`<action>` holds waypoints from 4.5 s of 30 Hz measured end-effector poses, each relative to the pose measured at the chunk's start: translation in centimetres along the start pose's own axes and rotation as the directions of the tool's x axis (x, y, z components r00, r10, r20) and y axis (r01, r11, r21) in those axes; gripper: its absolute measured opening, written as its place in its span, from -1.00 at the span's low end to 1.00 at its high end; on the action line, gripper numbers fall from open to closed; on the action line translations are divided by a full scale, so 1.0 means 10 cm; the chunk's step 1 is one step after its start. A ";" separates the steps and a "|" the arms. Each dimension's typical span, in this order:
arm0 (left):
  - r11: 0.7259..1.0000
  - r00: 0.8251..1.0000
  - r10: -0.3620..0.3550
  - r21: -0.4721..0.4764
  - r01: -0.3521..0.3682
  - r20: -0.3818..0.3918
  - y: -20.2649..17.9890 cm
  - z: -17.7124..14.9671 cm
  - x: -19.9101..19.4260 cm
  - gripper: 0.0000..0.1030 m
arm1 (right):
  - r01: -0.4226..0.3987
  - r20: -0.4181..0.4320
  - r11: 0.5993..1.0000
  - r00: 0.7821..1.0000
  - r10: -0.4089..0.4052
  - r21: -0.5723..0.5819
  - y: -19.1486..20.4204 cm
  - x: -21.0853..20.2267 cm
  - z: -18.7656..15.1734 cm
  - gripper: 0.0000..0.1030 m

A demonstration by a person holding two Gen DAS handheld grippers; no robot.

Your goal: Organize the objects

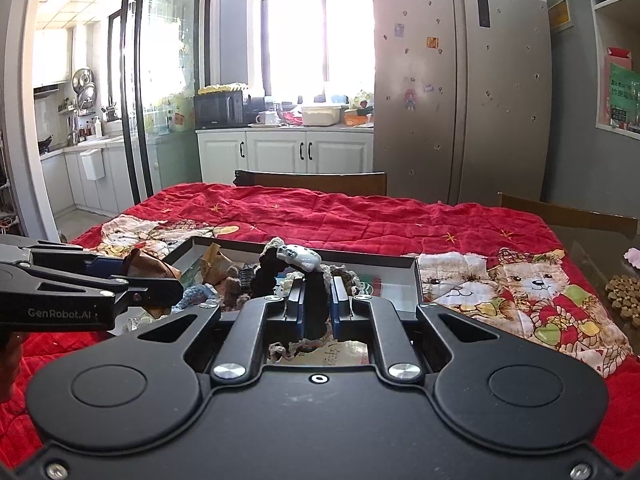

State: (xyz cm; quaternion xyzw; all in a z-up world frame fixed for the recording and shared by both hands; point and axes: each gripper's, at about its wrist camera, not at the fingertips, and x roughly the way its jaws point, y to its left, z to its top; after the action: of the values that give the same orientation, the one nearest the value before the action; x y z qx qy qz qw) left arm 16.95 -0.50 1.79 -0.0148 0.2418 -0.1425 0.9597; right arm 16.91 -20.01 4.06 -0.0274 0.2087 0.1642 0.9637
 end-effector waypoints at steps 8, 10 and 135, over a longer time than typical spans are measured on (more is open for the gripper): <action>1.000 0.999 0.021 -0.017 -0.021 -0.026 0.08 0.01 0.23 -0.20 | 0.007 -0.032 1.000 0.999 -0.007 0.008 0.00 0.26 -0.01 -0.76; 0.999 0.999 0.027 -0.020 -0.028 -0.035 0.10 0.01 0.30 -0.20 | 0.011 -0.042 1.000 0.999 -0.010 0.015 -0.02 0.34 -0.02 -0.76; 0.966 0.984 0.171 0.205 -0.156 -0.058 -0.08 -0.29 0.85 0.42 | 0.088 -0.172 0.992 0.982 -0.071 0.094 -0.31 1.10 -0.35 -0.13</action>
State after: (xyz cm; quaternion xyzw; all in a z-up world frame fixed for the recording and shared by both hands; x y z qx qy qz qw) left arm 22.50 -3.56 -4.59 0.1068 0.2629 -0.0867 0.9550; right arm 25.97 -19.97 -3.66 -0.0007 0.2962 0.1117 0.9486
